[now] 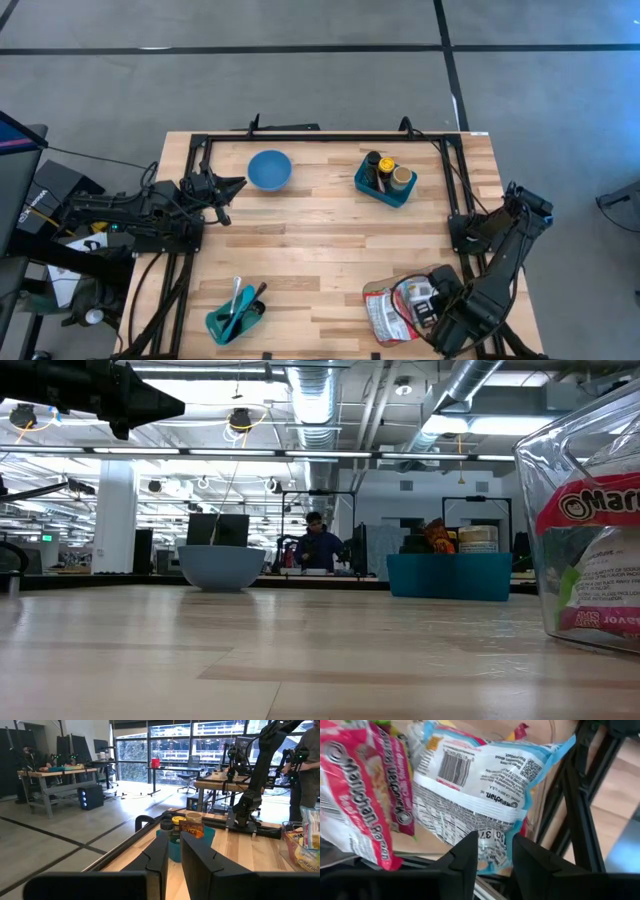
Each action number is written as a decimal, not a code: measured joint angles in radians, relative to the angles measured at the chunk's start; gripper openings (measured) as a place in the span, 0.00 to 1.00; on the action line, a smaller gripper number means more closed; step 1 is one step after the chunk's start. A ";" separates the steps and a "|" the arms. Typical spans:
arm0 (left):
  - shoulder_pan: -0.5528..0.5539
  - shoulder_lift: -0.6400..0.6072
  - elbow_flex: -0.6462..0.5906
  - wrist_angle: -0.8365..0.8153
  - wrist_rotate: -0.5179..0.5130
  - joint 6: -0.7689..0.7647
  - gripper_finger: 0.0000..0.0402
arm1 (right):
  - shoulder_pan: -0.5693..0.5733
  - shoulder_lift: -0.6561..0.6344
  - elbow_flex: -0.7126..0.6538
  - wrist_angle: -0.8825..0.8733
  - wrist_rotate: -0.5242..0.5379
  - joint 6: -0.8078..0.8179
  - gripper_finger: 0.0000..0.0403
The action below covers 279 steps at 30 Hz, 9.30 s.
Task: Pick & Place Food Item
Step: Put the blue noodle pack into the transparent bin, then return to Home Position
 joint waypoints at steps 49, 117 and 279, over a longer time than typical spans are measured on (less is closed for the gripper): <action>0.000 0.000 0.000 0.000 0.000 0.000 0.11 | -0.030 0.000 0.000 0.069 0.173 -0.218 0.02; 0.000 0.000 0.000 0.000 0.000 0.000 0.11 | -0.756 0.101 0.000 1.270 0.071 -2.060 0.00; 0.000 0.011 0.001 0.080 -0.152 0.054 0.11 | -1.410 -1.440 -1.238 1.710 -0.113 -2.029 0.00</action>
